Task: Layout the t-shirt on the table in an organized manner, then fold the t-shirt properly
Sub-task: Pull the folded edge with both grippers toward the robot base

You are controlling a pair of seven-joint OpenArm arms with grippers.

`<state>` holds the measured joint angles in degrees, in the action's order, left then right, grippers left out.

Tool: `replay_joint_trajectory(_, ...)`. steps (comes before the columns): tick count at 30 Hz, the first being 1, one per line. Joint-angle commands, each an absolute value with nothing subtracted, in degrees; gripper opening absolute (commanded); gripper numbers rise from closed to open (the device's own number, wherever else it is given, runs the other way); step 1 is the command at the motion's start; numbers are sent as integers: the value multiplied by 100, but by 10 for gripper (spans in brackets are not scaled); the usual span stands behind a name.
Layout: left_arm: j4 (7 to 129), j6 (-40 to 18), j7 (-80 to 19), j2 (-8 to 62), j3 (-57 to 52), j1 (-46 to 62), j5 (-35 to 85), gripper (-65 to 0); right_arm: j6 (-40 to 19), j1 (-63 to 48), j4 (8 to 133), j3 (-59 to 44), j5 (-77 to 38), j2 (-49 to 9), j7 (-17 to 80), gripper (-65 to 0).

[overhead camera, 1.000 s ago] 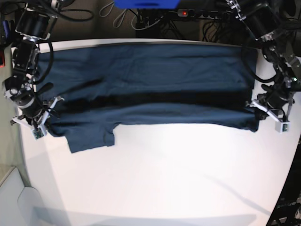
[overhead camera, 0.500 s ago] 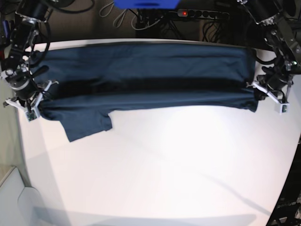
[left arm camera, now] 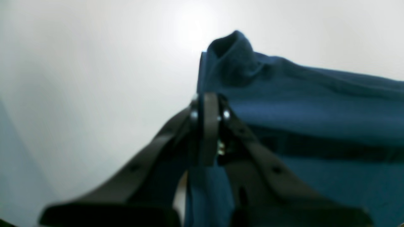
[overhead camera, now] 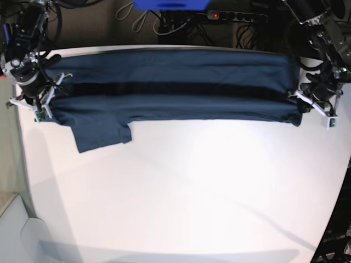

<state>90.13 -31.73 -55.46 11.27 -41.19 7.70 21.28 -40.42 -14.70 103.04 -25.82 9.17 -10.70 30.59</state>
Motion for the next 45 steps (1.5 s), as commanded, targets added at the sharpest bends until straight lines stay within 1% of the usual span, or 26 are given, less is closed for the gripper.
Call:
replay_joint_trajectory(1, 9121, -3178, -5473, 1226, -4145, 760, 2158, -646, -4000, -1534, 10396, -2615, 901, -1165, 2985, -650)
replay_joint_trajectory(14, 9121, -3178, -5481, 1358, -4154, 1024, 2158, -646, -4000, -1657, 10308, -2651, 901, -1147, 2985, -650)
replay_joint_trajectory(33, 9138, -3187, -5437, 1411, -4110, 971, 2105, -646, -4000, -2070, 10308, -2466, 901, -1156, 2985, -650)
replay_joint_trajectory(41, 8356, -3187, -5420, 1552, -4101, 813, 2114, -645, -4000, -2053, 10062, -2360, 901, -1130, 2985, -650)
replay_joint_trajectory(45, 8215, -3187, -5402, 1587, -4101, 804, 2123, -645, -4000, -2035, 9895, -2352, 901, -1156, 2976, -650)
